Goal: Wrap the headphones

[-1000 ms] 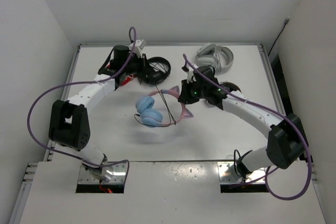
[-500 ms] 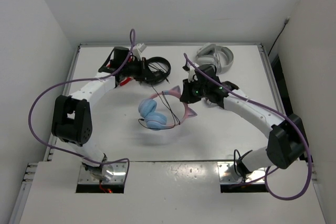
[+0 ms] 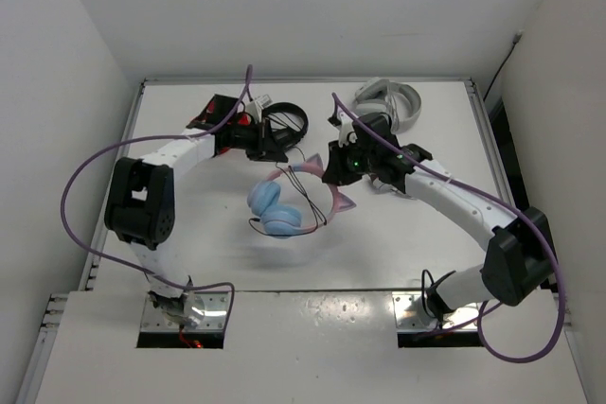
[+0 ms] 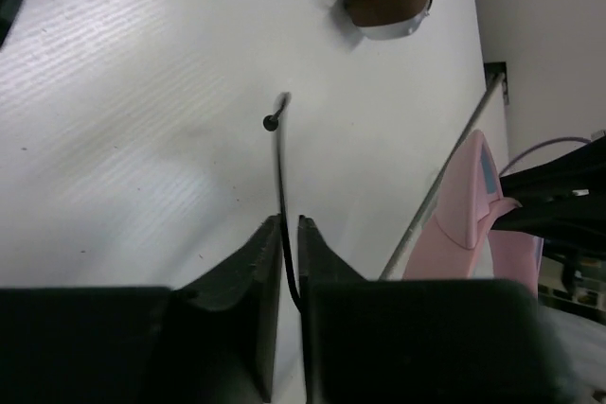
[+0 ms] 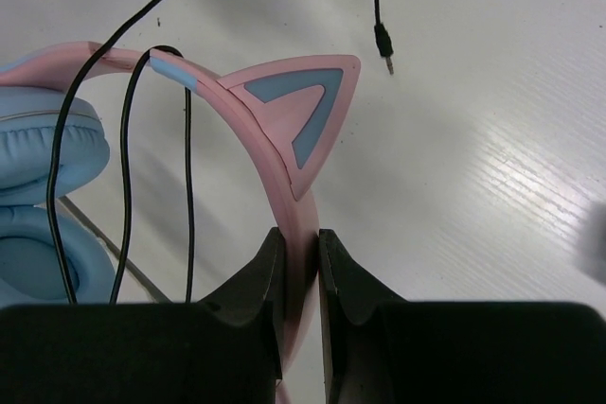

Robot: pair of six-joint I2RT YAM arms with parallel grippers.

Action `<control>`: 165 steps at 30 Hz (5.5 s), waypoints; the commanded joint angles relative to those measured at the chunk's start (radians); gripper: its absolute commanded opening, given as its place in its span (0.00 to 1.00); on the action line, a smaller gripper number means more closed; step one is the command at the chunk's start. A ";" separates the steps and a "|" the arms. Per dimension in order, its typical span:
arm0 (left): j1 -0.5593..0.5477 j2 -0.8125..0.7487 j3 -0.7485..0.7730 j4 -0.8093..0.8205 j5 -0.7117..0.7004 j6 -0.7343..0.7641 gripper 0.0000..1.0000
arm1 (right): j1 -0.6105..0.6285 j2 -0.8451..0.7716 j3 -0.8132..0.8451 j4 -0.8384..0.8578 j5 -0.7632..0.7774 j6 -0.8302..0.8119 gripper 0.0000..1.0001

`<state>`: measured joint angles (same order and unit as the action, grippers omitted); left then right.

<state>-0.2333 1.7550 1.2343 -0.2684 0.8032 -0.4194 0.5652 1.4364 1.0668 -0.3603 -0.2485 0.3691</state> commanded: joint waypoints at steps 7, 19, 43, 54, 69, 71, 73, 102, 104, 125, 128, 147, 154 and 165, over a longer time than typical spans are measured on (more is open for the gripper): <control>0.042 -0.110 -0.088 0.176 0.140 -0.045 0.54 | -0.051 -0.048 0.100 0.067 -0.081 0.037 0.00; 0.126 -0.414 -0.341 0.371 0.036 -0.036 0.78 | -0.093 -0.068 0.133 0.020 -0.071 0.077 0.00; 0.083 -0.597 -0.789 0.946 -0.105 -0.483 0.79 | -0.177 -0.085 0.257 0.027 -0.117 0.192 0.00; -0.040 -0.505 -0.831 1.089 -0.343 -0.473 0.76 | -0.186 -0.002 0.354 0.037 -0.138 0.260 0.00; -0.127 -0.295 -0.690 1.198 -0.420 -0.369 0.76 | -0.177 0.061 0.403 0.055 -0.156 0.289 0.00; -0.136 -0.272 -0.658 1.207 -0.420 -0.369 0.76 | -0.177 0.061 0.403 0.055 -0.167 0.289 0.00; -0.146 -0.235 -0.633 1.207 -0.420 -0.369 0.76 | -0.177 0.070 0.403 0.064 -0.178 0.300 0.00; -0.195 -0.020 -0.392 1.196 -0.467 -0.338 0.60 | -0.188 0.042 0.383 0.092 -0.264 0.375 0.00; -0.195 -0.011 -0.381 1.187 -0.467 -0.328 0.56 | -0.188 0.042 0.383 0.092 -0.264 0.384 0.00; -0.213 0.028 -0.345 1.160 -0.486 -0.328 0.37 | -0.197 0.042 0.383 0.119 -0.301 0.412 0.00; -0.213 0.028 -0.345 1.160 -0.495 -0.328 0.18 | -0.197 0.042 0.383 0.119 -0.301 0.412 0.00; -0.213 -0.181 -0.577 1.103 -0.447 -0.493 0.00 | -0.245 0.024 0.354 0.044 -0.132 0.376 0.00; -0.213 -0.258 -0.679 1.083 -0.429 -0.558 0.00 | -0.254 0.024 0.354 0.034 -0.100 0.376 0.00; -0.258 -0.345 -0.783 1.049 -0.420 -0.659 0.00 | -0.254 0.053 0.354 0.004 0.060 0.376 0.00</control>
<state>-0.4656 1.4445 0.4843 0.7940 0.3614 -1.0302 0.3183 1.5200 1.4010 -0.4423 -0.2451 0.7109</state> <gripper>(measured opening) 0.037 0.152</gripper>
